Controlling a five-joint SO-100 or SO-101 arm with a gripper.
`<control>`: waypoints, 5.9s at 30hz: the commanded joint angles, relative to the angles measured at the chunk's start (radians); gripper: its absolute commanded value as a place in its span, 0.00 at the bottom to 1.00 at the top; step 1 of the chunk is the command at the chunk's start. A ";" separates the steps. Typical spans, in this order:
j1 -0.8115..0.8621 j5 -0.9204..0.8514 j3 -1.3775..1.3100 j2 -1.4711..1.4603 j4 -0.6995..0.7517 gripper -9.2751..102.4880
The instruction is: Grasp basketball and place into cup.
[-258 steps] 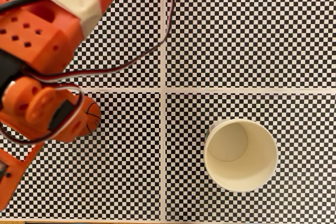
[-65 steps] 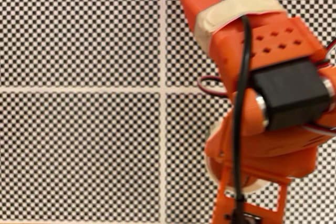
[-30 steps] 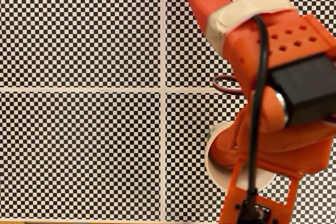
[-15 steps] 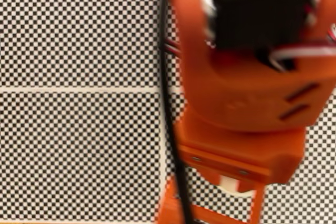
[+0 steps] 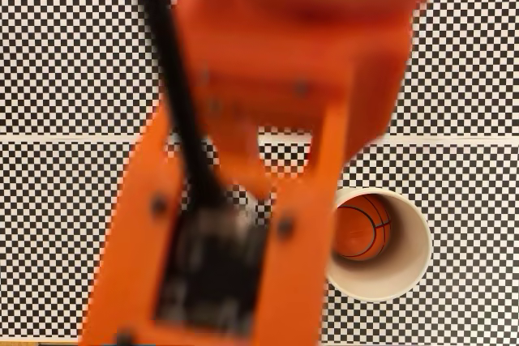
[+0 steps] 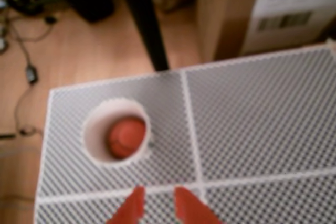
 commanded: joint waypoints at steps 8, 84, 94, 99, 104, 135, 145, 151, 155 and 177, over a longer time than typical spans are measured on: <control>0.064 -0.091 0.387 0.426 -0.008 0.08; 0.034 -0.296 2.396 1.578 -1.402 0.08; 0.041 -0.296 2.404 1.578 -1.247 0.08; 0.058 -0.311 2.404 1.578 -1.114 0.08; 0.064 -0.293 2.404 1.578 -0.971 0.08; 0.153 -0.202 2.404 1.578 -0.552 0.08; 0.141 -0.107 2.404 1.578 -0.463 0.08; 0.143 -0.103 2.404 1.578 -0.463 0.08; 0.144 -0.106 2.404 1.578 -0.463 0.08; 0.144 -0.109 2.404 1.578 -0.463 0.08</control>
